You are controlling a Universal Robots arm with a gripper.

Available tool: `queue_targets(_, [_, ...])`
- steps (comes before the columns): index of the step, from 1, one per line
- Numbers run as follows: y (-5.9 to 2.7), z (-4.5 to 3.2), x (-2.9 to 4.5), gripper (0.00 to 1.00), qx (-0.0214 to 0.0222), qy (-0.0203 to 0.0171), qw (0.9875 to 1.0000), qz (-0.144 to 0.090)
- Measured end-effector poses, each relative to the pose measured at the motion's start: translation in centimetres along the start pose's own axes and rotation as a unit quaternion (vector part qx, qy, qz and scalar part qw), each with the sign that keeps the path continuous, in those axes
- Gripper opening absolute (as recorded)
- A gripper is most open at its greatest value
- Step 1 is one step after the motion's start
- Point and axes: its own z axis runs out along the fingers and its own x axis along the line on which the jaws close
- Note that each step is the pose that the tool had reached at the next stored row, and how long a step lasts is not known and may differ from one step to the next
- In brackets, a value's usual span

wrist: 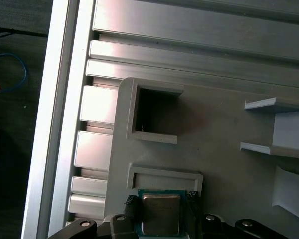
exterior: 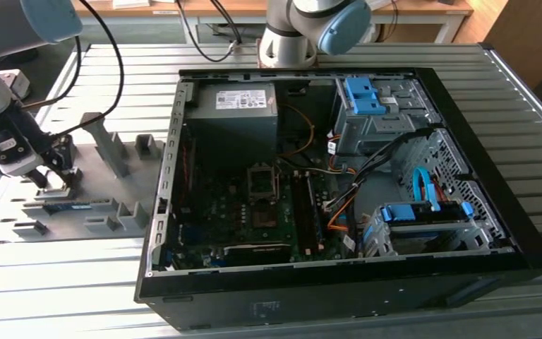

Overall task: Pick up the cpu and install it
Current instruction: 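Pick up the cpu and move it towards the insertion slot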

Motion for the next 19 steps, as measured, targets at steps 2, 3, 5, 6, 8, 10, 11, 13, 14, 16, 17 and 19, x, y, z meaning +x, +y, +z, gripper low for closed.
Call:
queue_targets(2, [0.00,0.00,0.00,0.47,0.0000,0.0000,1.0000,0.000])
queue_targets(3, [0.00,0.00,0.00,0.47,0.0000,0.0000,1.0000,0.000])
queue_targets(5, [0.00,-0.03,0.00,0.47,0.0000,-0.0001,1.0000,0.000])
queue_targets(6, [0.01,-0.13,-0.01,0.47,-0.0002,-0.0004,1.0000,0.000])
queue_targets(8, [0.00,-0.66,-0.01,0.47,0.0000,0.0000,1.0000,0.000])
queue_targets(10, [0.01,-1.27,-0.03,0.47,0.0000,0.0000,1.0000,0.000])
queue_targets(11, [0.01,-1.56,-0.04,0.47,0.0000,0.0000,1.0000,0.000])
queue_targets(13, [0.01,-1.99,-0.04,0.47,0.0000,0.0000,1.0000,0.000])
queue_targets(14, [0.01,-2.12,-0.05,0.47,0.0000,0.0000,1.0000,0.000])
queue_targets(16, [0.01,-2.30,-0.05,0.47,0.0000,0.0000,1.0000,0.000])
queue_targets(17, [0.01,-2.41,-0.05,0.47,0.0000,0.0000,1.0000,0.000])
queue_targets(19, [0.01,-2.67,-0.06,0.47,0.0000,0.0000,1.0000,0.000])
